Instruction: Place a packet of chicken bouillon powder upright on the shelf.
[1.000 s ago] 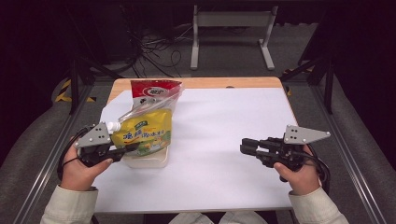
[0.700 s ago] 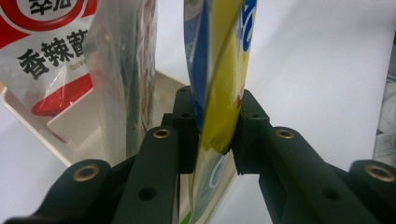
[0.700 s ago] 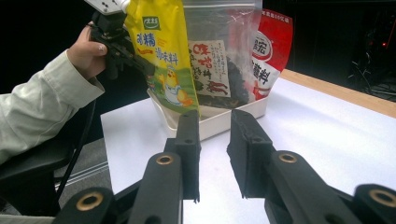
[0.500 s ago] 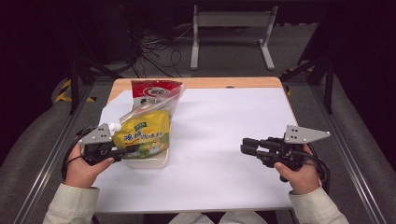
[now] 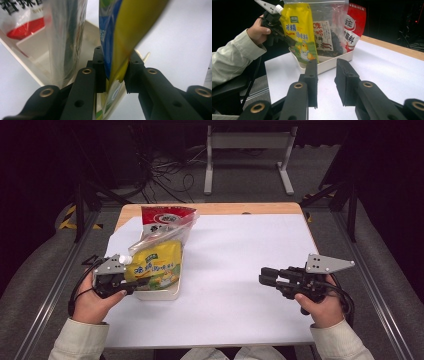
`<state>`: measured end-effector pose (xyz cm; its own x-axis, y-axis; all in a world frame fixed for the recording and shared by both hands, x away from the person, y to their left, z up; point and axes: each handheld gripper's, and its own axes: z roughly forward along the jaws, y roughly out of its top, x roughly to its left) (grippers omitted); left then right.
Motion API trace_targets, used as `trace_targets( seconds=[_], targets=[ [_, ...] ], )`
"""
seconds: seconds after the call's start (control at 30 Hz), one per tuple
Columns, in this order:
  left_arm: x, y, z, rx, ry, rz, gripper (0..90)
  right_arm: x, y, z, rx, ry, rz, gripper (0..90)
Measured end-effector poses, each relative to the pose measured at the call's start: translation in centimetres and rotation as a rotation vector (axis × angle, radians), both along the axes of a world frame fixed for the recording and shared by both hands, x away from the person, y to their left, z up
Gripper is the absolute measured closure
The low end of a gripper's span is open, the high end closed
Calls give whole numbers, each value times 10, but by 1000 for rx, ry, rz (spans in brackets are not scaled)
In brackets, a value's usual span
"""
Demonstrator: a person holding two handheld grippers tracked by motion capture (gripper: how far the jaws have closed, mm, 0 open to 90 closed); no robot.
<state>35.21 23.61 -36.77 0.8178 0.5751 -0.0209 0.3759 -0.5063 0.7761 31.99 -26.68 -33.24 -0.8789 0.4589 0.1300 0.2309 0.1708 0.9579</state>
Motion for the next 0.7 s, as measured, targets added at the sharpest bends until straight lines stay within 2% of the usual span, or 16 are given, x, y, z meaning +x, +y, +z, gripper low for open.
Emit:
trace_targets(
  seconds=[0.17, 0.27, 0.33, 0.7],
  targets=[
    [8, 3, -14, -20, 45, 2, 749, 1, -1, -1, -1, 2, -4, 709],
    [12, 8, -19, -63, 63, 3, 753, 2, -2, -3, -3, 9, -9, 705],
    [12, 10, -22, -75, 64, 5, 753, 3, -2, -4, -6, 10, -12, 703],
    [6, 7, -22, -52, 50, 32, 756, 3, -7, -6, -11, 15, -30, 693]
  ],
)
